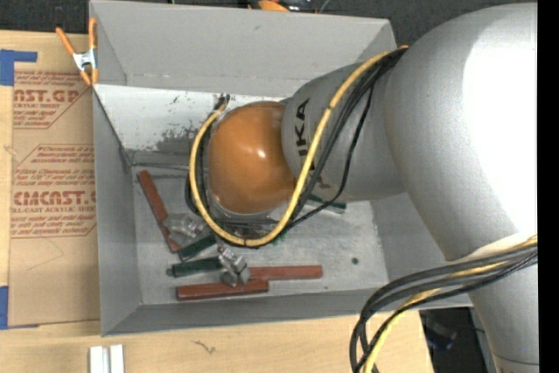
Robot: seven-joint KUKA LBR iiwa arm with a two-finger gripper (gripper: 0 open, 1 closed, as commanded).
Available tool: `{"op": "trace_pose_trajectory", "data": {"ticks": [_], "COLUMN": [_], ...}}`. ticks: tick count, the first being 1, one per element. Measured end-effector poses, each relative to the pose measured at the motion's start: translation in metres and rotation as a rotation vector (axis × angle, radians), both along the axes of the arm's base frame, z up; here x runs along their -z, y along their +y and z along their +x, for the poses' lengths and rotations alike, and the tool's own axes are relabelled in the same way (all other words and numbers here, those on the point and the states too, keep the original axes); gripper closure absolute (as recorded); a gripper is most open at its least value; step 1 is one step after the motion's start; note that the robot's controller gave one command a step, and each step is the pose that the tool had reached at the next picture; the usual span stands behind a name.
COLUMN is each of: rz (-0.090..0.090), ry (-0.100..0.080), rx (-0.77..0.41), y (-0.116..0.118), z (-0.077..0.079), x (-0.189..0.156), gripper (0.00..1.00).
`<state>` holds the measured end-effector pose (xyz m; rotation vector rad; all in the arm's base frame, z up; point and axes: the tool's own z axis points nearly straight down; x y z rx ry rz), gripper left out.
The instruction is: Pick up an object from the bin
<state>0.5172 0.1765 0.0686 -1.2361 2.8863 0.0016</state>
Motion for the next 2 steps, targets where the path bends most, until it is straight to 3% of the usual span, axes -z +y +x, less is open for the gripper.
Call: {"op": "trace_pose_trajectory", "data": {"ticks": [1,2], "rz": [0.006,0.002], "ry": [-0.011,-0.009], "rx": [0.001,0.009], "y": [0.002,-0.010], "z": [0.003,0.004], "x": [-0.006,-0.143], "gripper": [1.00,1.00]}}
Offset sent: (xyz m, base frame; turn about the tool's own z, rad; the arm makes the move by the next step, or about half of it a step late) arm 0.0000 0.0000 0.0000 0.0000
